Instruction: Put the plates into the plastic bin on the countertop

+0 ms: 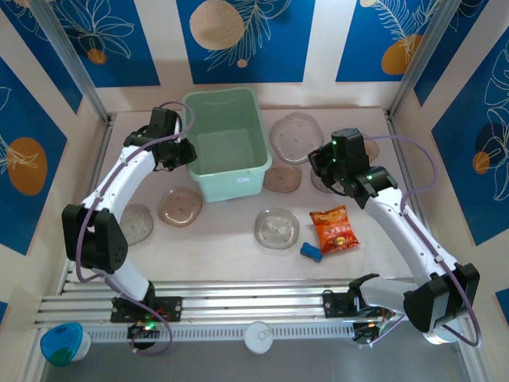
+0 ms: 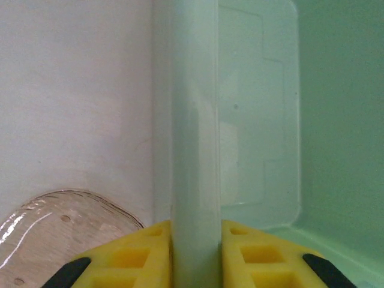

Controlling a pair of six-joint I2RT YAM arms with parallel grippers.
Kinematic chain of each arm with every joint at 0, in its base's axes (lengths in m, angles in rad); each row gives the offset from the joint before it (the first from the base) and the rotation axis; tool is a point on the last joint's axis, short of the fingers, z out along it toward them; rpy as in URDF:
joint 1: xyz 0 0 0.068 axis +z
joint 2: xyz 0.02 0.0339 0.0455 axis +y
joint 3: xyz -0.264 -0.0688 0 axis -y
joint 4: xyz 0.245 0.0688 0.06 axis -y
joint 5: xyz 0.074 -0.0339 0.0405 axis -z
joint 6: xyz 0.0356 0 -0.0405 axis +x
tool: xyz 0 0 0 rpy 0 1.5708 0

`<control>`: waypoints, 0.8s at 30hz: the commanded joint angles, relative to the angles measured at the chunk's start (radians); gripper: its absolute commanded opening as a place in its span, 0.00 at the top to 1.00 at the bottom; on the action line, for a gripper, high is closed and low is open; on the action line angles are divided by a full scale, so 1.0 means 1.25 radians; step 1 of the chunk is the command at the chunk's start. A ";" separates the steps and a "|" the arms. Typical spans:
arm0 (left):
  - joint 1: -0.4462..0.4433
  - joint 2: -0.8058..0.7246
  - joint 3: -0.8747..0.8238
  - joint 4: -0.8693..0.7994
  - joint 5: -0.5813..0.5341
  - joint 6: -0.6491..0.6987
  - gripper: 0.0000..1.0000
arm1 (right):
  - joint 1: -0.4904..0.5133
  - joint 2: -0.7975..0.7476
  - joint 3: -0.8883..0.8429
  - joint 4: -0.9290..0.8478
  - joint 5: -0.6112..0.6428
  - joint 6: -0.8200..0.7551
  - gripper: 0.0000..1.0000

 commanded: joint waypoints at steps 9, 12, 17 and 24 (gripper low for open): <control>-0.040 -0.095 -0.088 0.047 0.006 -0.039 0.76 | 0.107 0.147 0.185 0.001 0.052 0.050 1.00; -0.041 -0.105 -0.093 0.043 0.001 -0.035 0.76 | 0.123 0.209 0.260 -0.025 0.046 0.079 1.00; -0.042 -0.121 -0.119 0.050 0.024 -0.043 0.76 | 0.153 0.328 0.406 -0.082 0.043 0.117 1.00; -0.043 -0.160 -0.172 0.062 0.029 -0.062 0.76 | 0.192 0.479 0.588 -0.169 0.071 0.180 1.00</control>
